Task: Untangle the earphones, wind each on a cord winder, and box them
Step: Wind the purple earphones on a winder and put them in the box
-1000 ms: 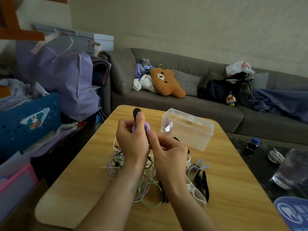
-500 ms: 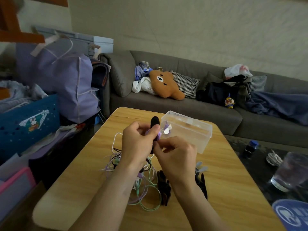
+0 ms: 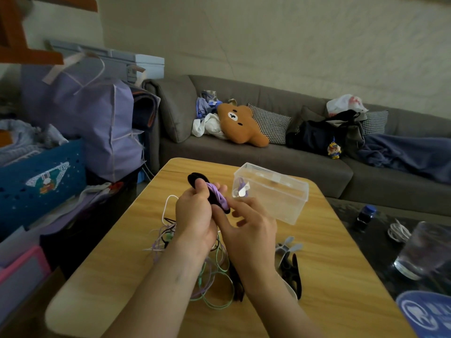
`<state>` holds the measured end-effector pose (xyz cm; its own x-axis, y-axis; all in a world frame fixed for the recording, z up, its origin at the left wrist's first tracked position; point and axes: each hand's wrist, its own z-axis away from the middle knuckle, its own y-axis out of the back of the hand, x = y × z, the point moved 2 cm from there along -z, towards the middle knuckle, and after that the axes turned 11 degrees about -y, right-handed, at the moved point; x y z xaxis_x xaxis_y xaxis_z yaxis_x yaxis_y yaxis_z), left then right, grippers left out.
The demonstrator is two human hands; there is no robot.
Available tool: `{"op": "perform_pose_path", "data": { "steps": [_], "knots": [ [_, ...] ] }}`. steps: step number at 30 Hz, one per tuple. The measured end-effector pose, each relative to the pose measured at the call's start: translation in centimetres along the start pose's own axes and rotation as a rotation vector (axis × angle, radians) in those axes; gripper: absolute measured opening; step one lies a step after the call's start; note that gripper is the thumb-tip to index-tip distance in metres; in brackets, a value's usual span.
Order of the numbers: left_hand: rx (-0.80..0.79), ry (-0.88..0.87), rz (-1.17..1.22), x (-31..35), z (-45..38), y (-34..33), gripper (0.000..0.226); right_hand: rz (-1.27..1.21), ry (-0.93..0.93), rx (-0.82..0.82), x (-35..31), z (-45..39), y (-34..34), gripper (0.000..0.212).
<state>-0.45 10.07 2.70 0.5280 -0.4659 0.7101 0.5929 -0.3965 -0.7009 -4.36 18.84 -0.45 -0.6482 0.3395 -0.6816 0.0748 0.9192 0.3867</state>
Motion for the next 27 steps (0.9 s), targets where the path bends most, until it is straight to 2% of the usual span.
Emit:
{"op": "perform_pose_path", "data": {
  "steps": [5, 8, 11, 13, 14, 19, 23, 27],
  "knots": [
    [-0.017, 0.061, 0.004, 0.0, -0.2, 0.2, 0.035, -0.021, 0.030, -0.015, 0.8, -0.7, 0.0, 0.029],
    [-0.102, 0.055, -0.070, -0.1, -0.2, 0.2, 0.035, -0.113, -0.112, -0.040, 1.4, -1.3, 0.1, 0.018],
    [-0.187, -0.037, -0.414, 0.1, -0.8, 0.5, 0.030, -0.213, -0.337, -0.140, 1.8, -1.3, 0.1, 0.016],
    [-0.207, -0.144, -0.660, 0.4, -1.2, 0.9, 0.024, -0.270, -0.403, -0.149, 1.8, -1.7, 0.5, 0.019],
    [-0.214, -0.168, -0.689, 0.6, -1.3, 1.1, 0.021, -0.301, -0.418, -0.147, 1.8, -2.0, 0.9, 0.019],
    [-0.229, -0.110, -0.518, 0.9, -1.0, 1.3, 0.011, -0.370, -0.437, -0.160, 2.0, -2.7, 1.6, 0.019],
    [-0.164, -0.034, -0.356, 0.8, -1.0, 1.3, 0.011, -0.482, -0.462, -0.148, 1.4, -2.5, 1.9, 0.012],
    [-0.129, 0.020, -0.239, 0.9, -0.6, 1.2, 0.014, -0.498, -0.428, -0.122, 1.1, -2.3, 2.2, 0.028]
  ]
}}
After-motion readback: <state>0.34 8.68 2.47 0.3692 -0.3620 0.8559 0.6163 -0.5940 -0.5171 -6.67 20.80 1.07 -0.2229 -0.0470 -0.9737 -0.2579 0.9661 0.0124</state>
